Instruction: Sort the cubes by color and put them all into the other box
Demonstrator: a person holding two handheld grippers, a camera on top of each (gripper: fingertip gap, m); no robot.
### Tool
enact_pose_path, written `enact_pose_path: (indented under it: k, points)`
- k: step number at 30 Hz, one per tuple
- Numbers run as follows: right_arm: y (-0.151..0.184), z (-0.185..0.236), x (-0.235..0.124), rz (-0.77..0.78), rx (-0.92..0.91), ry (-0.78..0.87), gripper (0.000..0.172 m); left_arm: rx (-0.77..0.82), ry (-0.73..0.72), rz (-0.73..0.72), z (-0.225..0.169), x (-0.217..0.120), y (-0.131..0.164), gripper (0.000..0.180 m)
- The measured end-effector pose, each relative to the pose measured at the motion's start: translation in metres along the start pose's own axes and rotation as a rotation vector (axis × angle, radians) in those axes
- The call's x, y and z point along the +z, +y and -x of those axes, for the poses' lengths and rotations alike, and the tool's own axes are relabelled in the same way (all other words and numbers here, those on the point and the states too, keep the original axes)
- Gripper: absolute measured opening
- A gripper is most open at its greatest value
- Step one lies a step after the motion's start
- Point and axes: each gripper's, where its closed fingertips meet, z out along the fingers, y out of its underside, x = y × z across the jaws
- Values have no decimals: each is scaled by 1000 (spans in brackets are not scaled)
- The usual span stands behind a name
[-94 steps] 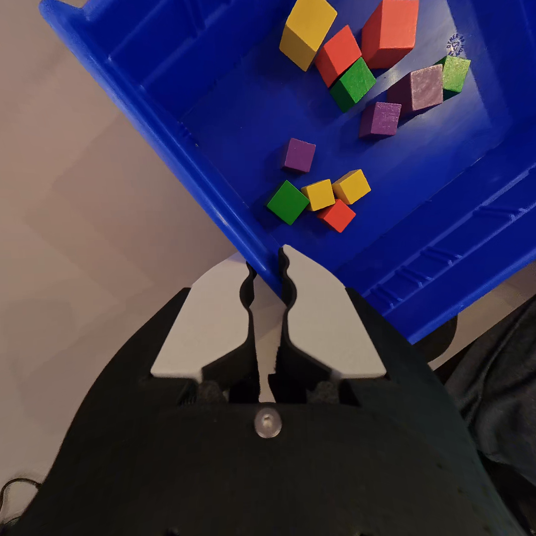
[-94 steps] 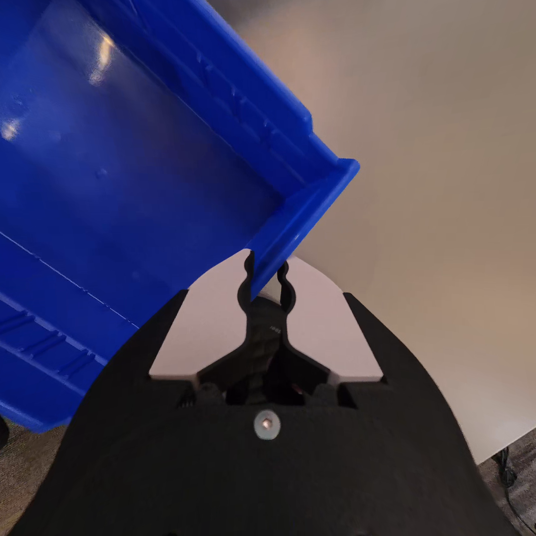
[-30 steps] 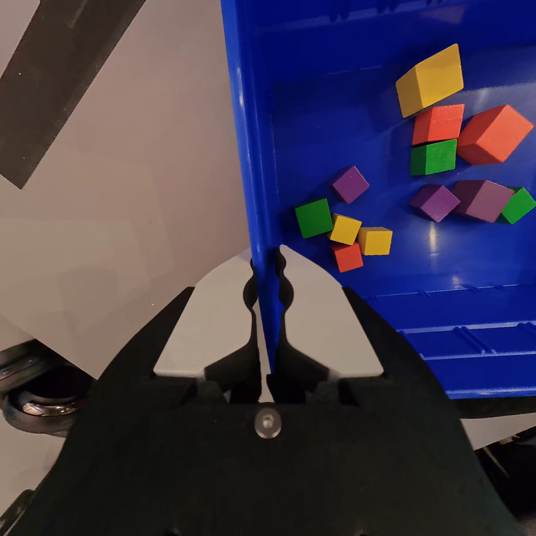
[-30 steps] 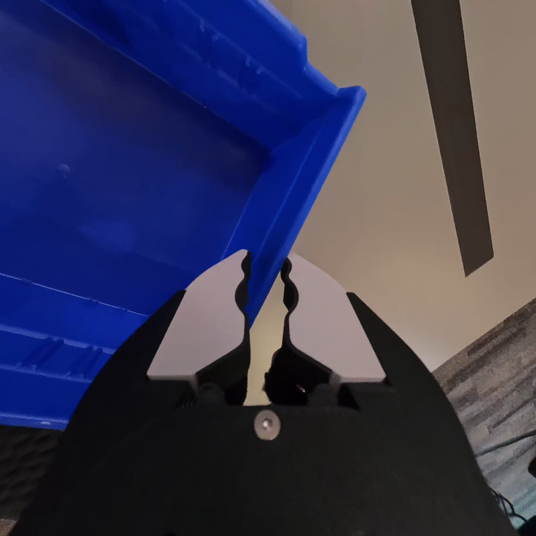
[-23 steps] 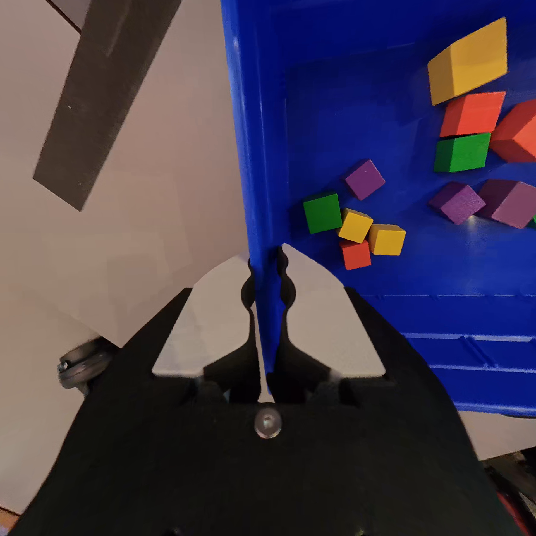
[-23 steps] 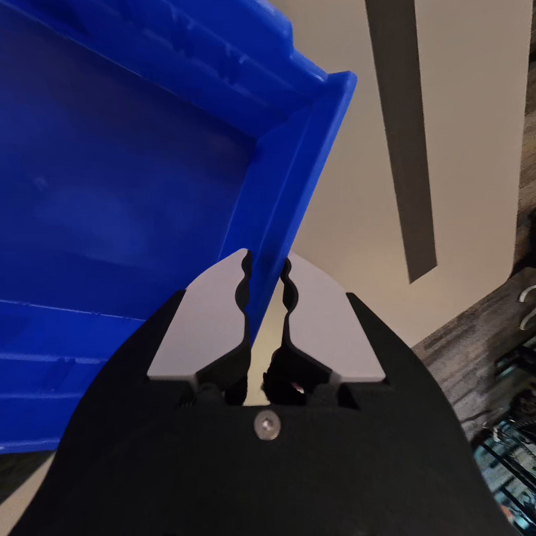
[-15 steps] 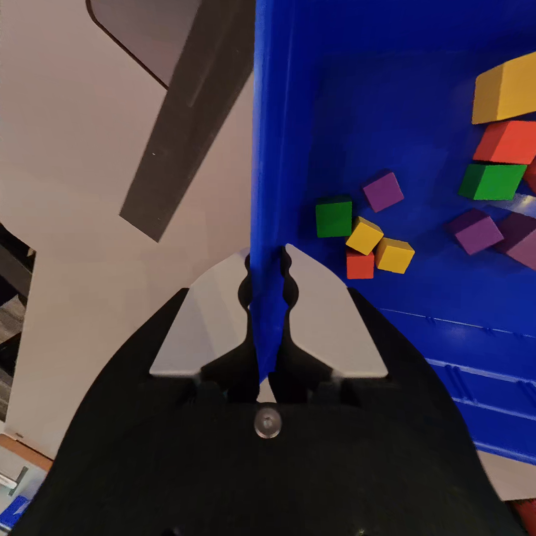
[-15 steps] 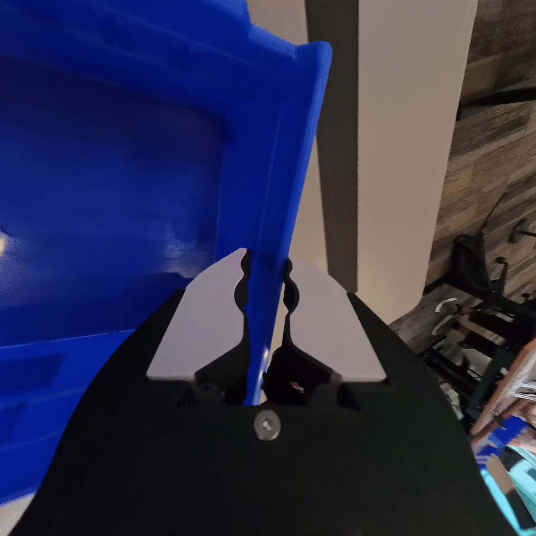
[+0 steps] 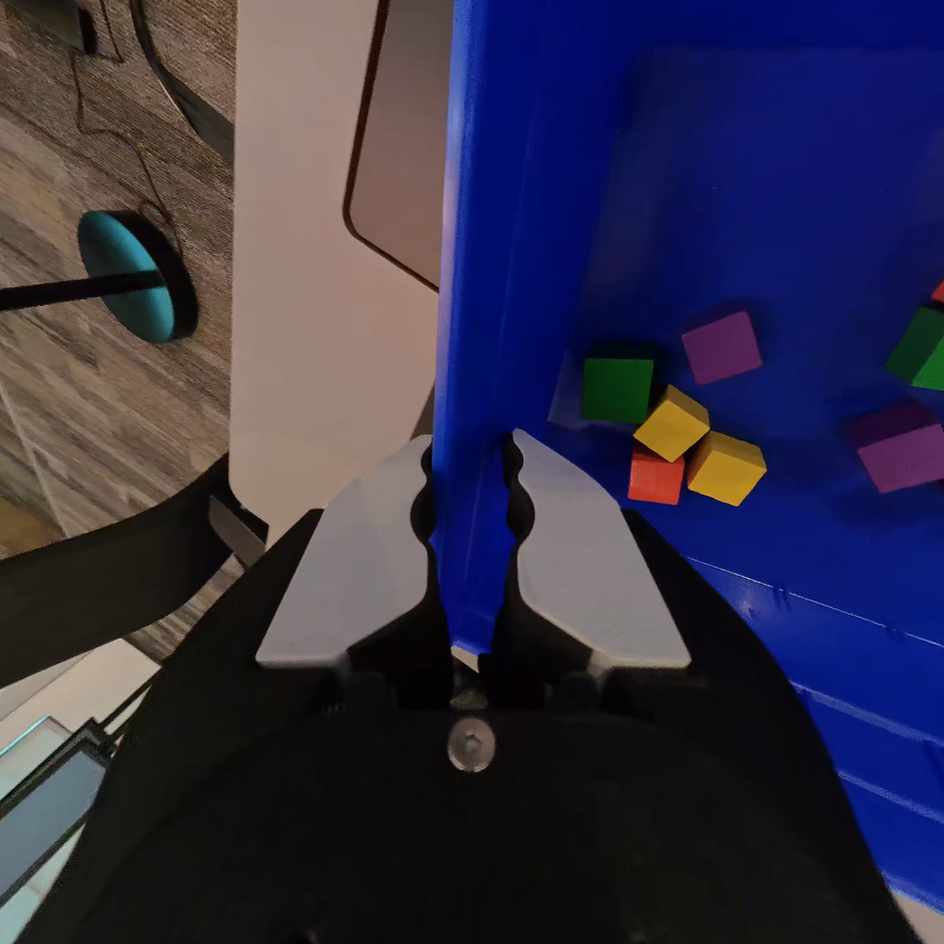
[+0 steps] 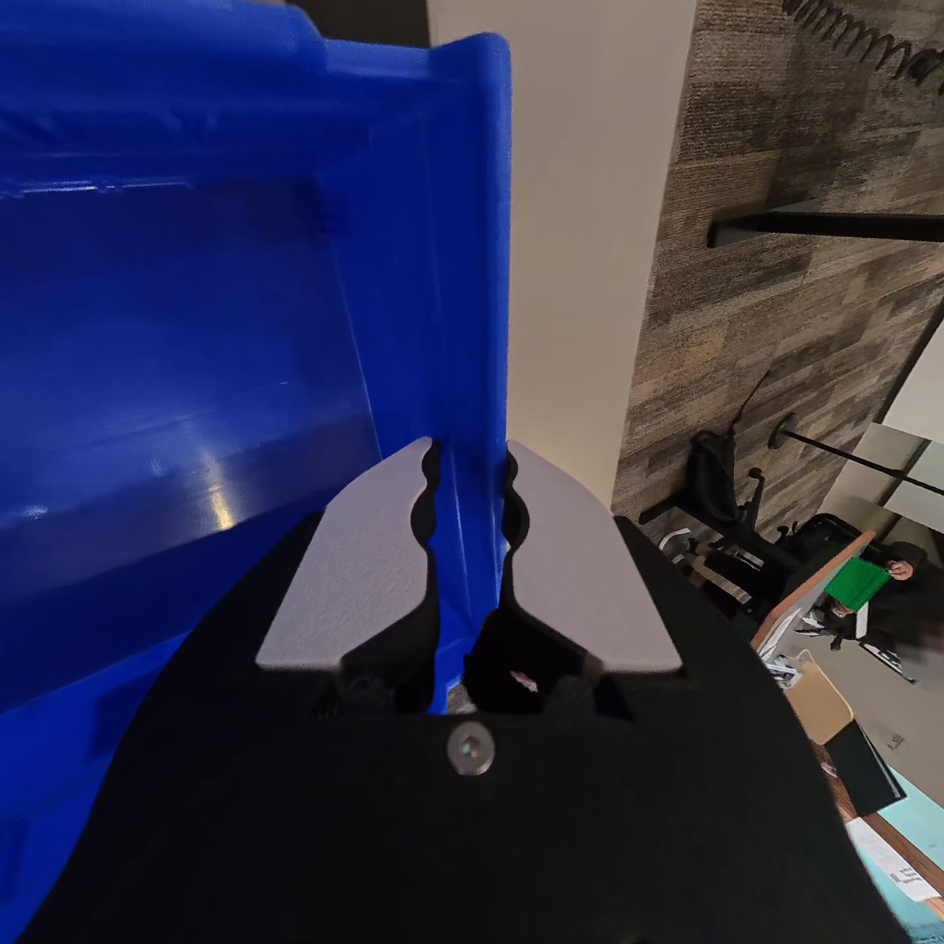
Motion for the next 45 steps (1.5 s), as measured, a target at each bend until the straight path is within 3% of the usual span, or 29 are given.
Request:
enact_pose_path:
  k: [13,24,29,32,34,40,45]
  points:
    - [-11,-36,21,5,6,44,25,91,-77,21,34,15,-30,29]
    - [-11,-46,27,7,30,66,26,74,-92,25,42,18,-35,30]
    - [-12,-52,27,17,62,159,39,52,-106,28,42,15,-34,34]
    - [-20,-57,12,-45,143,236,59,-24,-134,-111,46,-3,-41,48]
    - [-23,-61,-6,-107,190,299,62,-84,-165,-137,51,-16,-32,56]
    - [-22,-55,-75,-235,326,462,49,-270,-171,-292,28,-60,-8,57]
    - [-41,-26,-136,-454,453,531,36,-376,-147,-362,-18,-93,2,55]
